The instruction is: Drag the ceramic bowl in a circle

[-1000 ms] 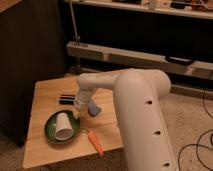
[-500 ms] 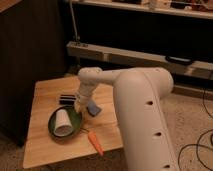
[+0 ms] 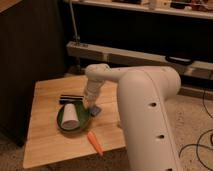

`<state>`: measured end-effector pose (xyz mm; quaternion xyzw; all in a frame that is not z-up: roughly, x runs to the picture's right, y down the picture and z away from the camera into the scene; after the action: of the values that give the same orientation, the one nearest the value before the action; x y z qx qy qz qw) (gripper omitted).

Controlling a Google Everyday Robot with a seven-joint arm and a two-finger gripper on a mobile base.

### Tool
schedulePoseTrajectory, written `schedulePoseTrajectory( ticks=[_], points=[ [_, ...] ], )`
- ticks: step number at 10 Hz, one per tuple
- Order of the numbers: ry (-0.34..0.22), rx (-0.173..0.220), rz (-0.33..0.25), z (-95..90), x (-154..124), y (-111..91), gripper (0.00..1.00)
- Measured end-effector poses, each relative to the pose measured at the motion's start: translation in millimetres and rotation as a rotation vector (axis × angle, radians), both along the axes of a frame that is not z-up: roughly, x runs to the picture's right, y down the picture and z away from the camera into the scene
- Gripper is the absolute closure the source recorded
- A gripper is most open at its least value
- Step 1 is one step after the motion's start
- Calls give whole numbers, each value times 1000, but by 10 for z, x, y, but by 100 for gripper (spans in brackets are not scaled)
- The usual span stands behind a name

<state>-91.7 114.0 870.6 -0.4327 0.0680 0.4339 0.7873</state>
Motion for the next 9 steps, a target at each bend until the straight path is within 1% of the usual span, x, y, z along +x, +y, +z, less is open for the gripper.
schedulePoseTrajectory(
  ticks=[1, 2, 3, 5, 6, 7, 9],
  points=[
    [15, -17, -19, -34, 145, 120, 100],
    [22, -26, -35, -65, 222, 199, 100],
    [17, -34, -59, -132, 220, 308, 100],
    [-22, -31, -106, -305, 26, 496, 100],
    [-47, -24, -126, -376, -106, 521, 100],
    [-73, -17, -143, -403, -242, 522, 100],
    [-141, -6, -189, -459, -706, 537, 100]
  ],
)
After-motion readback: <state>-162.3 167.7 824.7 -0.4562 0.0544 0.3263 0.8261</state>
